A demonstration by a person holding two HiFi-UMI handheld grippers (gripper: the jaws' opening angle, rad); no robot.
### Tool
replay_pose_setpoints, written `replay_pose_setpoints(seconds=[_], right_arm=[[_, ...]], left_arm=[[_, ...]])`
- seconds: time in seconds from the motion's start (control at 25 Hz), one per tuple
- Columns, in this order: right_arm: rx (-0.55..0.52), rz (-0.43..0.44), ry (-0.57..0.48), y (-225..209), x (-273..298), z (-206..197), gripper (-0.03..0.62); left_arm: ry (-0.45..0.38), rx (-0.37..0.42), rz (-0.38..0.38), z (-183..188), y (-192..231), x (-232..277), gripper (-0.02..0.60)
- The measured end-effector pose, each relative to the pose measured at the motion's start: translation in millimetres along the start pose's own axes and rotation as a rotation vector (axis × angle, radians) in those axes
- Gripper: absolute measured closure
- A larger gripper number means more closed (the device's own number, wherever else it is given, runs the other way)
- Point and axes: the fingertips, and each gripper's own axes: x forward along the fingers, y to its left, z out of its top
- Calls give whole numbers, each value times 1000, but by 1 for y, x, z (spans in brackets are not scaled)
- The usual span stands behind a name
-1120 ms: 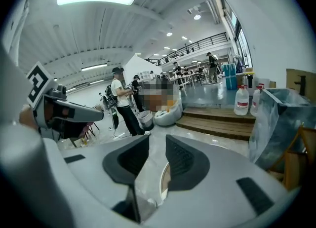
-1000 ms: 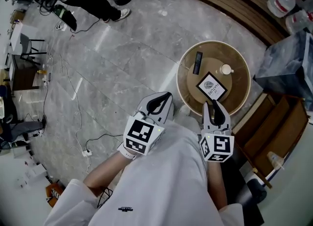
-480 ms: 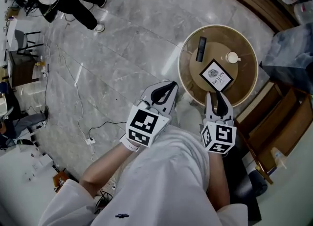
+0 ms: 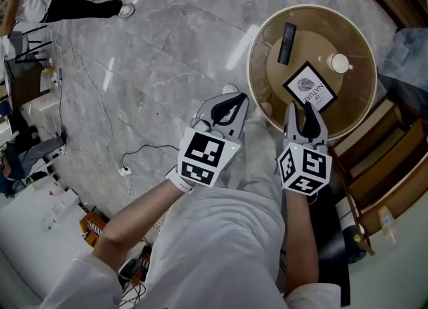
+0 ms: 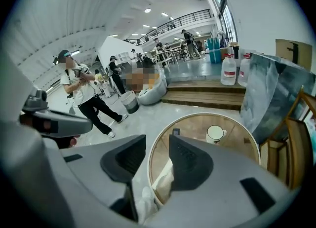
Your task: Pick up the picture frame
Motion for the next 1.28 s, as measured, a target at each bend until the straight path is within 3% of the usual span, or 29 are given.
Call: replay_pose_setpoints(seconds=[0.16,0.4,0.8,1.28], right_arm=[[-24,-32,33,-14,40,-30,479],[91,-97,93,-45,106,-79,476],[215,-231,184,-96,197,-152,459],[322,-365,232,-128,244,-197,434]], left_arm=[[26,-8,-26,-32,6,36,575],[61,-33,-31,-73,27,91,575],[61,-9,-34,-99,62,176,575],[68,-5,-74,-129,71,203,575]])
